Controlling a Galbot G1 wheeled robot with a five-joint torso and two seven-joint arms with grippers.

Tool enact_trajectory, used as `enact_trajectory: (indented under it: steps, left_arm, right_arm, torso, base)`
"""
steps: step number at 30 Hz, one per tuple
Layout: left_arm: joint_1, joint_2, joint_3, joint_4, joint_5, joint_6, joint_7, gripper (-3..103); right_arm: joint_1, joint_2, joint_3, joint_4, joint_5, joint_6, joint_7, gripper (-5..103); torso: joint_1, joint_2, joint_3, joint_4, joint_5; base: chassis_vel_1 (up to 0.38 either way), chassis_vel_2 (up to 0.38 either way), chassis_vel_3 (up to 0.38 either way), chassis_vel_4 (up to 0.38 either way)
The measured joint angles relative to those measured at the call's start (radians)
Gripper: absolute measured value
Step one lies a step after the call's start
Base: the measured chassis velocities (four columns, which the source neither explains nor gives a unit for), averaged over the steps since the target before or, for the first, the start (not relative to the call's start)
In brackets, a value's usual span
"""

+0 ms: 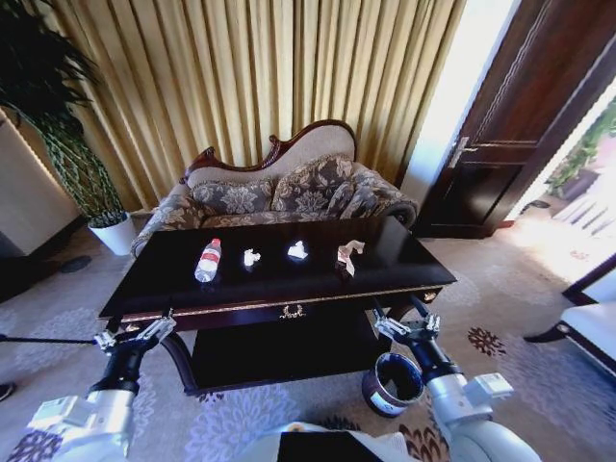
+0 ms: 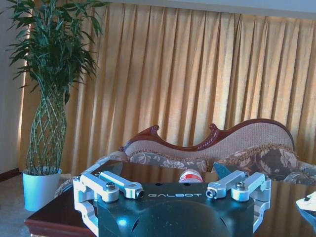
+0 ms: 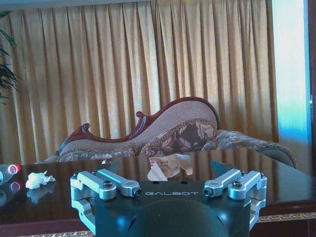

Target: Move to the front of the table and place the trash on the table into the trash bin.

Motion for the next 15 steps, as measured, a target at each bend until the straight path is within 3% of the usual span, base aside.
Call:
enact_trajectory:
  steps: [15]
  left_arm:
    - [0.005,-0.006,0.007,0.000,0.008,-0.006,0.003,100]
  right_arm:
    - [-0.002,0.001,0.008,0.000,0.001,0.002,-0.001,100]
  torso:
    - [0.001,-0.001,0.000,0.0000,0.0000]
  base:
    - [0.000,0.000,0.000,0.000]
